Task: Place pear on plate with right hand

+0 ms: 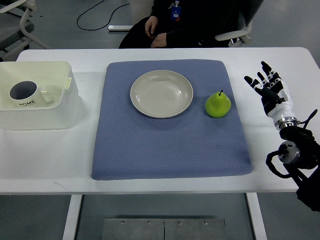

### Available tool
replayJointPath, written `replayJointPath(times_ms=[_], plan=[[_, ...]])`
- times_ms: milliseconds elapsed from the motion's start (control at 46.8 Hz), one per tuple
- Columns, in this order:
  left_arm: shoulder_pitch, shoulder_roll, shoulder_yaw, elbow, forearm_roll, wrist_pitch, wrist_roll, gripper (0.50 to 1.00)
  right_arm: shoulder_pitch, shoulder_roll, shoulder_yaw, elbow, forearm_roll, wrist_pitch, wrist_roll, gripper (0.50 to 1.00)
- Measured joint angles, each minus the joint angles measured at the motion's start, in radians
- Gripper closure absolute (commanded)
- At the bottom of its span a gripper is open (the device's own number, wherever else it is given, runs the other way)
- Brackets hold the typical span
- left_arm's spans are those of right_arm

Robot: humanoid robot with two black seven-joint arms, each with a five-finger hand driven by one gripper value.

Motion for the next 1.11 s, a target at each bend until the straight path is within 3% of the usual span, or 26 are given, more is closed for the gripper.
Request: replayJointPath(times_ms=[470, 1110], plan=[[0.001, 0.000, 0.000, 0.000, 0.000, -0.001, 0.000, 0.500, -0.008, 0.002, -0.058, 0.005, 0.000, 0.001, 0.008, 0.500], [0.001, 0.000, 0.000, 0.000, 0.000, -0.001, 0.000, 0.500, -0.005, 0.038, -0.142, 0.010, 0.000, 0.002, 0.070, 0.500]])
